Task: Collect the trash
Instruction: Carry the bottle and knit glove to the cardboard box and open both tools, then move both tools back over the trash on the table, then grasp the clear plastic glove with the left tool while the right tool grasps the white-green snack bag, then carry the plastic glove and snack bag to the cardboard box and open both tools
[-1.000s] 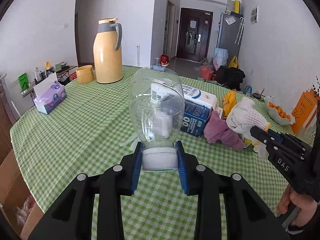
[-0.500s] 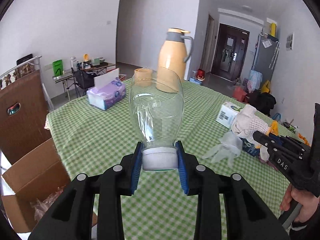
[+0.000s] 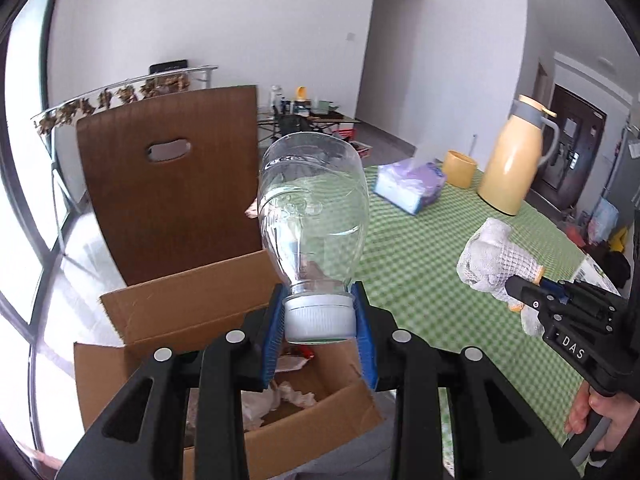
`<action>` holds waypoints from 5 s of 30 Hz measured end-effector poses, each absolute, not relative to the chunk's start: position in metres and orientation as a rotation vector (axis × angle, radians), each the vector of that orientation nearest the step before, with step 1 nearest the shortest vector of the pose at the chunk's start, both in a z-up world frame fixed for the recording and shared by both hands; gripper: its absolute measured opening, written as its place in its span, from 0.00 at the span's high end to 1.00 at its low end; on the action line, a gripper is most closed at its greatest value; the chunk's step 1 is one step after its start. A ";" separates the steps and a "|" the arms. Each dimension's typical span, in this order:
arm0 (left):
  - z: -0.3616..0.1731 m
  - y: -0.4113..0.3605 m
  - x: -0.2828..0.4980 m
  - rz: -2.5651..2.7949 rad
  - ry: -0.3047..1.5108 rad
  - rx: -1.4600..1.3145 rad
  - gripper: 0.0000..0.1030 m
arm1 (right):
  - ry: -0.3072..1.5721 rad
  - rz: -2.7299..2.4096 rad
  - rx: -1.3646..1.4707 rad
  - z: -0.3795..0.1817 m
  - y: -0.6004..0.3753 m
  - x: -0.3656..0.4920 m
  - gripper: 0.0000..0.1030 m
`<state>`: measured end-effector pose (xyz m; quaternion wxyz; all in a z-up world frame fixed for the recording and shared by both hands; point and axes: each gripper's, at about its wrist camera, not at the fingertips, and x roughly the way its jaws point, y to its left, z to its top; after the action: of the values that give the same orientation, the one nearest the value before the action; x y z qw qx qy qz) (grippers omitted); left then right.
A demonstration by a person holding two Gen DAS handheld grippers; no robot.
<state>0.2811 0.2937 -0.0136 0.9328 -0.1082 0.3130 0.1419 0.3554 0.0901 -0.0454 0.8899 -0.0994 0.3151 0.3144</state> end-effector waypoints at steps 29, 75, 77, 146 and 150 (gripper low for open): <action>-0.169 0.454 0.247 0.502 0.985 -0.438 0.71 | 0.884 0.904 -0.479 -0.122 0.295 0.363 0.53; -0.063 0.201 0.283 0.079 0.814 -0.194 0.11 | 0.552 0.228 -0.059 -0.014 -0.111 0.269 0.33; -0.061 0.170 0.288 0.033 0.818 -0.160 0.11 | 0.554 0.151 -0.025 -0.018 -0.154 0.259 0.33; 0.036 0.082 0.303 -0.044 0.611 -0.016 0.96 | 0.552 0.233 0.052 0.016 -0.213 0.284 0.98; 0.029 0.157 0.276 0.093 0.600 -0.023 0.96 | 0.591 0.378 0.002 0.004 -0.127 0.308 0.98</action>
<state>0.2758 0.1574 0.0293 0.9543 -0.0113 0.2952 0.0457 0.3084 -0.1266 0.0038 0.9391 0.0009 0.2896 0.1850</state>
